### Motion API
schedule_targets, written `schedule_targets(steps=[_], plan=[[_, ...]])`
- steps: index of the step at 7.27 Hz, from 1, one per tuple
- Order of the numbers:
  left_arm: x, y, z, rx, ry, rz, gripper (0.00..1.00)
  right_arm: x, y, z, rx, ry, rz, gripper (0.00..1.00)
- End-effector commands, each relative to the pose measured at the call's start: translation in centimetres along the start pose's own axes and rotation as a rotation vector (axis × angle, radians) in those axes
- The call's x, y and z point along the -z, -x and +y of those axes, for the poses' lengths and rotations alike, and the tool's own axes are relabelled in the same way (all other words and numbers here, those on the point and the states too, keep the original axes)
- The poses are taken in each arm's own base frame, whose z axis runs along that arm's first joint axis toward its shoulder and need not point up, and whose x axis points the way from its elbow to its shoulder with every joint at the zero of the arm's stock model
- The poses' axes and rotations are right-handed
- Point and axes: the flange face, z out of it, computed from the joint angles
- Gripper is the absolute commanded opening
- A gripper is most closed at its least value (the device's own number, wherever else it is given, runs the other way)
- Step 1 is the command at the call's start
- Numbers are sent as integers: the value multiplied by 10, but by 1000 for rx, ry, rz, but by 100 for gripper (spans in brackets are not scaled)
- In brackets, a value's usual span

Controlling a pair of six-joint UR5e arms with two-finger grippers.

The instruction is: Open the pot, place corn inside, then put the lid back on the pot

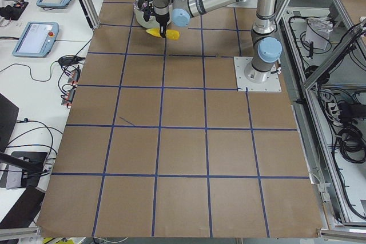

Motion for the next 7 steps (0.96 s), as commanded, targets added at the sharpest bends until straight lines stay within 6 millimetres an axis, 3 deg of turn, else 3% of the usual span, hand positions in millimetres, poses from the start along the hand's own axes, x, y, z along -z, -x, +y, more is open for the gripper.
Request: schedule_targets(steps=[1,3,5,7], plan=[[32,-70,-38,0,-37,6,8,-19,-10,15,8,-16,-2,26],[13,-156,-81,0,-61,0,8,-20,-10,17,17,-24,-4,26],[5,-195,-92,47,-3,-26,10,-19,-7,18,27,-27,-4,26],[-42,-230,-97,40,25,-50,10,-17,-2,19,53,-31,-6,26]])
